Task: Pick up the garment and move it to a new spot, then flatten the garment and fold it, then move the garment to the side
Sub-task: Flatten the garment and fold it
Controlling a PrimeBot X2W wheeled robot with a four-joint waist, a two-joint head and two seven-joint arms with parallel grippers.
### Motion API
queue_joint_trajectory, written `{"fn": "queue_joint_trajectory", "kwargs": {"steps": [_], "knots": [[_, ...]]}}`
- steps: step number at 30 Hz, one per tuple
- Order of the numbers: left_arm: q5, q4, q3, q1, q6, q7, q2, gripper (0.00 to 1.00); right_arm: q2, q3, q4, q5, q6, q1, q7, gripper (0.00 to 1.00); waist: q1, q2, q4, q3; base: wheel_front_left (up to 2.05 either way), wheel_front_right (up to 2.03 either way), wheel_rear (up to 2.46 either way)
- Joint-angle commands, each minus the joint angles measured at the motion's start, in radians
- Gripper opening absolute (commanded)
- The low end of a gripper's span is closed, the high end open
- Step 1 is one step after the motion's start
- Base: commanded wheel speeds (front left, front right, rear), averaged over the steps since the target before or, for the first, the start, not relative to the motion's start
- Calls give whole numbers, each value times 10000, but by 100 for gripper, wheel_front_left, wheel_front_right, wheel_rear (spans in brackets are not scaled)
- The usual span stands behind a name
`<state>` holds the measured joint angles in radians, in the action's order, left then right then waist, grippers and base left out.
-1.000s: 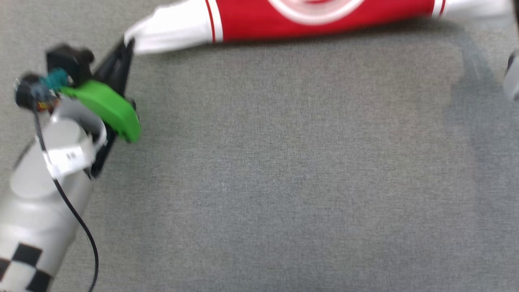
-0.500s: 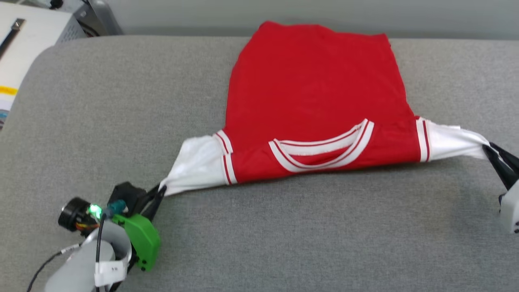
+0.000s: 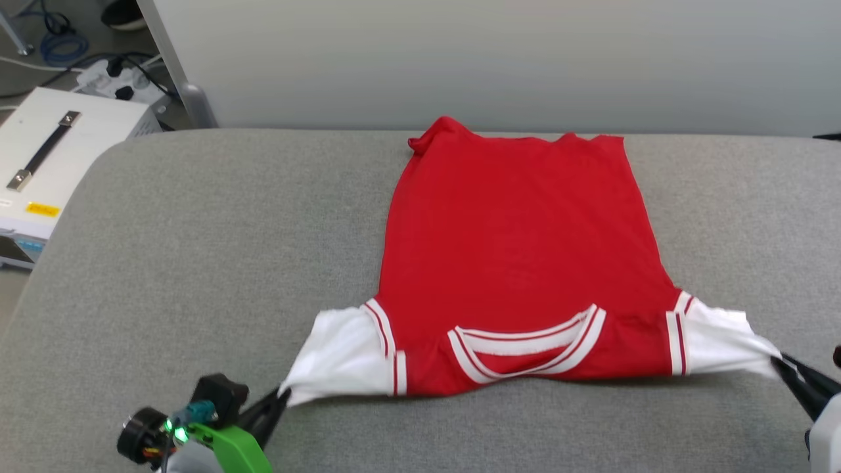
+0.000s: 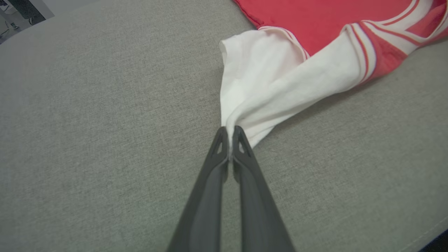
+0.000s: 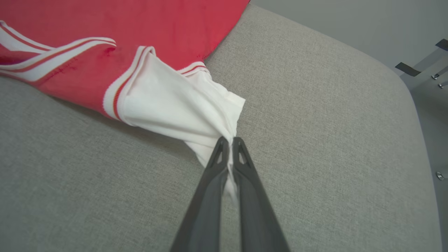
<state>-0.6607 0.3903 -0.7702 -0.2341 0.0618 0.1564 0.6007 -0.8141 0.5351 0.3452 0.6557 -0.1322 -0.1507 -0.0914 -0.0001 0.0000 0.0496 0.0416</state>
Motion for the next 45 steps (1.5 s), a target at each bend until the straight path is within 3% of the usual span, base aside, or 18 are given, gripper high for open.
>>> {"fn": "queue_joint_trajectory", "kwargs": {"steps": [1,15,16,17,23,29,36,45], "knots": [[-91,-182,-58,333,16,-137,111,0,-51,-165,-147,64,15,361,101,0,1,0,38,-400,0,0,0],[-208,-1660,-339,1277,-598,-915,616,0,159,-1565,-1265,-6,15,2392,948,0,1,0,119,-487,0,0,0],[-211,-1701,-323,1229,-616,-909,594,0,186,-1673,-1332,-5,15,2436,1011,70,1,0,134,-455,0,0,0],[-208,-1731,-314,1185,-634,-916,577,0,222,-1757,-1364,39,15,2472,1105,100,1,0,143,-430,0,0,0],[-90,-2122,-271,904,-806,-1010,580,0,73,-2214,-2144,17,15,2482,1677,100,1,0,279,-260,0,0,0],[-84,-3079,-111,685,-1129,-1223,652,0,235,-3552,-3276,126,15,2058,2981,100,1,0,521,83,0,0,0],[-171,-4645,-64,323,-1402,-2033,771,0,710,-4583,-4141,310,15,879,5241,100,1,0,1115,1112,0,0,0],[219,-6693,-6,-282,-1818,-2817,1015,0,982,-5294,-3744,257,15,-2054,8495,100,1,0,2048,3250,0,0,0]]}}
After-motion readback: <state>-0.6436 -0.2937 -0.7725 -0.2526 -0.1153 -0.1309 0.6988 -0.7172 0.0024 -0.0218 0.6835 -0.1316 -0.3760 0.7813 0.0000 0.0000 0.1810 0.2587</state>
